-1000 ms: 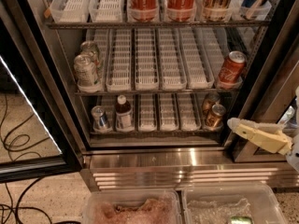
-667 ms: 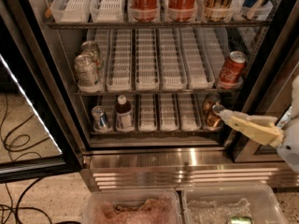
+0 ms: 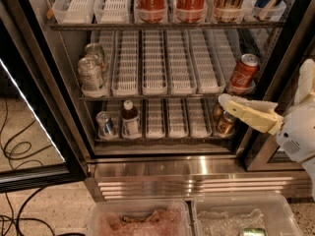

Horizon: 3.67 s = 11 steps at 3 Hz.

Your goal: Pick orange can from top shelf of fridge

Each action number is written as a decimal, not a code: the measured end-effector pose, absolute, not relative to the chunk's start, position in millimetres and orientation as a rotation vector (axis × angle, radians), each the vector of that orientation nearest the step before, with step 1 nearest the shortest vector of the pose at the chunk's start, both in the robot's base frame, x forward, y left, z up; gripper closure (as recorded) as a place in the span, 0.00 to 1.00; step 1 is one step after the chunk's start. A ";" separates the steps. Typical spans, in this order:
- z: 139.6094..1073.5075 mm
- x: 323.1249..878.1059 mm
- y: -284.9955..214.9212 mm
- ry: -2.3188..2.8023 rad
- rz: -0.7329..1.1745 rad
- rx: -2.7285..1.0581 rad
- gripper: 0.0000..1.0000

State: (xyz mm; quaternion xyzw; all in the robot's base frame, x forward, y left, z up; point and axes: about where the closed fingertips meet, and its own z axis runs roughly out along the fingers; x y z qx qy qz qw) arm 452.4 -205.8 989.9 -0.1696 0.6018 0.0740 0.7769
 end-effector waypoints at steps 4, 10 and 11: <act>1045.2 470.9 -167.6 1.146 0.219 -0.559 0.00; 1023.1 518.5 -159.6 1.247 0.164 -0.585 0.00; 1033.8 530.0 -156.6 1.224 0.152 -0.598 0.00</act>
Offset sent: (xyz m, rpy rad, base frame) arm 0.0110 0.0078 0.0556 -0.0783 -0.1435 0.1164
